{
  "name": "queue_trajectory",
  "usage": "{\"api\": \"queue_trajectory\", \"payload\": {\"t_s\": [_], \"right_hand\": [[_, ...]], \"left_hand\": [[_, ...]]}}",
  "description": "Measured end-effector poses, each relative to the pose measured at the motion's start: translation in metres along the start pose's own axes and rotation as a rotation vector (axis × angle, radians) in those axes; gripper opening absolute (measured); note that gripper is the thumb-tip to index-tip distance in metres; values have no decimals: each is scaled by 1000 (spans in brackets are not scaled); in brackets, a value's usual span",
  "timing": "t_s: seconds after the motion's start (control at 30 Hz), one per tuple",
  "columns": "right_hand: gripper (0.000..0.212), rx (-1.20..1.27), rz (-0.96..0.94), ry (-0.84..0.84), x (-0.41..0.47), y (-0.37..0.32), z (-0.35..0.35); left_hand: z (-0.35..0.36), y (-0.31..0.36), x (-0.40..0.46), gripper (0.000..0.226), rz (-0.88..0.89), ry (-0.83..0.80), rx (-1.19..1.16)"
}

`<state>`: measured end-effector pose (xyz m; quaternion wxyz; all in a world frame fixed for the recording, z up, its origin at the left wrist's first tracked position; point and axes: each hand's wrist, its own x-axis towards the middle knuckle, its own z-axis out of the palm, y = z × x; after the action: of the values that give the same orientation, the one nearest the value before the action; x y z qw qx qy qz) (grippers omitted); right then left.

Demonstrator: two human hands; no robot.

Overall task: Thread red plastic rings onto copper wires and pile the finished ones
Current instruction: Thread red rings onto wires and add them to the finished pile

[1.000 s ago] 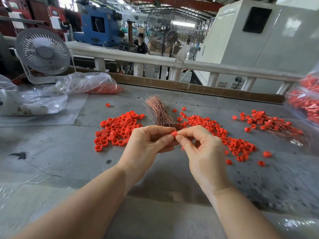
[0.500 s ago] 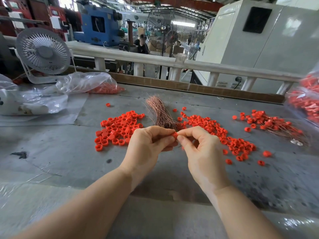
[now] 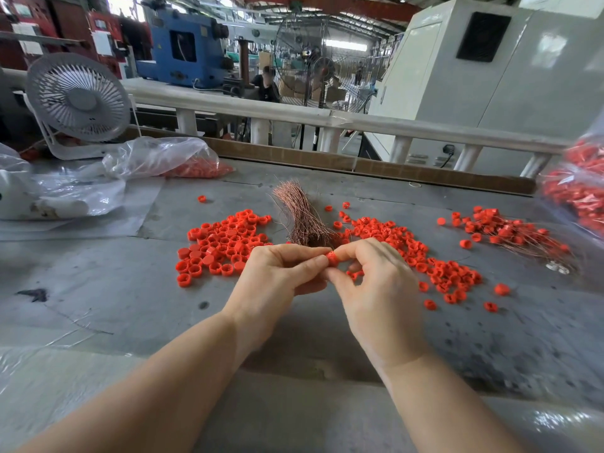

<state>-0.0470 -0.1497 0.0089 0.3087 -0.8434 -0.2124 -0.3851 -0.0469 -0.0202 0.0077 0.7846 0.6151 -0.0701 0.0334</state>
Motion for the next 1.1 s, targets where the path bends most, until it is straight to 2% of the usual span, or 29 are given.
{"api": "queue_trajectory", "payload": {"t_s": [0.1,0.23,0.7,0.87,1.0,1.1], "right_hand": [[7,2,-9,14,1,1,-1],[5,0,21,9,1,2,-1],[9,-76,-4,-14,1,-3,1],[3,-5,-14,-11,2,2,1],[5,34,-36,-14,1,5,1],[9,40,-55,-5,0,4,1]], "left_hand": [[0,2,-1,28,-37,-31,-6],[1,4,-3,33,-54,-62,0],[3,5,-5,24,-4,-47,70],[-1,4,-1,15,-76,-49,-38],[-3,2,1,29,-132,-68,-104],[-5,1,3,27,-144,-84,-126]]}}
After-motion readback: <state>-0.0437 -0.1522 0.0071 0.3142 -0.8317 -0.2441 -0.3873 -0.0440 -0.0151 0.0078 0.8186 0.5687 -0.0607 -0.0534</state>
